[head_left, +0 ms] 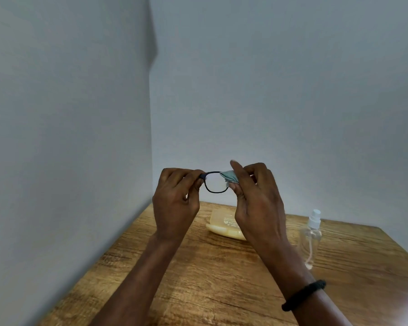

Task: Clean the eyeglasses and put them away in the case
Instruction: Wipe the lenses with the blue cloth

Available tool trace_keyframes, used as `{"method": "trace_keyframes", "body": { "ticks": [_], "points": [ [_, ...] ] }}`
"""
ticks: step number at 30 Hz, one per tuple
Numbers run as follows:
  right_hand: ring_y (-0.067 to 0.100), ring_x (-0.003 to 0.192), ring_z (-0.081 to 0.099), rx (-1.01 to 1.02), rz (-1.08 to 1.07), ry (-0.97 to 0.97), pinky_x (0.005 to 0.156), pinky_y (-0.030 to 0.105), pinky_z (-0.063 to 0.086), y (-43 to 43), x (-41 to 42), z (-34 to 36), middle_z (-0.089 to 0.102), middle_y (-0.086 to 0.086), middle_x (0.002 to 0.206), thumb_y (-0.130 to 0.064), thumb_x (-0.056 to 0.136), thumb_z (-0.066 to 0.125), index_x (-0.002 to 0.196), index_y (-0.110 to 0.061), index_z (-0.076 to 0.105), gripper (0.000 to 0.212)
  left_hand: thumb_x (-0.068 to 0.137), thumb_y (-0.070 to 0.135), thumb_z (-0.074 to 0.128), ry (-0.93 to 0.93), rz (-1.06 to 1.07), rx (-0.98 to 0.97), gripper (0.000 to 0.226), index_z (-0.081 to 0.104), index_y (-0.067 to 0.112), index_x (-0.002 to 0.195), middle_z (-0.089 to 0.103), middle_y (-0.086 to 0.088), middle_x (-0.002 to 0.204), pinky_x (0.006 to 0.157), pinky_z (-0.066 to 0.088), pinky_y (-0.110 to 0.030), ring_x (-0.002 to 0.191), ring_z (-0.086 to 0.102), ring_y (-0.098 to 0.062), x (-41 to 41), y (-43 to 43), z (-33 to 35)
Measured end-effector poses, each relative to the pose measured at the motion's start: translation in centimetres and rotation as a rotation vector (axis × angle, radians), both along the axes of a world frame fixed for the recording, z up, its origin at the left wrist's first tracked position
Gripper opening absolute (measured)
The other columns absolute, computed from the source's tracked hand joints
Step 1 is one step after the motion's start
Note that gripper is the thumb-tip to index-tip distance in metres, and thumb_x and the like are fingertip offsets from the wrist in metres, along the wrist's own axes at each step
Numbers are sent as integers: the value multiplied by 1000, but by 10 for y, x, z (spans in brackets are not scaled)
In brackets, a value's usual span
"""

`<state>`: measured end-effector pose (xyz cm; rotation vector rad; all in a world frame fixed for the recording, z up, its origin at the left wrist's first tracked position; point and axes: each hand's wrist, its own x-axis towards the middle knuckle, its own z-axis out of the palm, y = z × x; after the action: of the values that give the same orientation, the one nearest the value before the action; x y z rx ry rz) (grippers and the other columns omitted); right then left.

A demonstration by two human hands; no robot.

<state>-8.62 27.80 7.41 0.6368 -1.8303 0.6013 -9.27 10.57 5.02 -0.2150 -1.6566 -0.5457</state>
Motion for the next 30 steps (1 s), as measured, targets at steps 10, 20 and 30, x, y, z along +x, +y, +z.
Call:
{"method": "trace_keyframes", "body": {
  "ticks": [10, 20, 30],
  "points": [
    [23, 83, 63, -25, -92, 101, 71, 38, 43, 4, -8, -7, 70, 0, 93, -20, 88, 63, 101, -13, 72, 17, 93, 13, 68, 10, -37, -50, 14, 80, 9, 101, 75, 2, 89, 75, 43, -20, 88, 59, -21, 1, 9, -2],
    [24, 84, 63, 34, 43, 102, 70, 39, 52, -8, -1, -11, 69, 6, 96, 0, 78, 80, 105, -10, 76, 30, 90, 8, 68, 17, -58, -43, 17, 79, 8, 102, 74, 2, 88, 74, 46, -23, 86, 59, -21, -1, 9, -5],
    [24, 85, 63, 145, 24, -21, 71, 37, 49, -9, 6, -10, 68, 3, 94, -4, 76, 81, 103, -14, 76, 29, 88, 3, 72, -12, -19, 52, 18, 79, 10, 103, 72, 3, 87, 68, 47, -30, 87, 56, -21, -4, -3, -3]
  ]
}}
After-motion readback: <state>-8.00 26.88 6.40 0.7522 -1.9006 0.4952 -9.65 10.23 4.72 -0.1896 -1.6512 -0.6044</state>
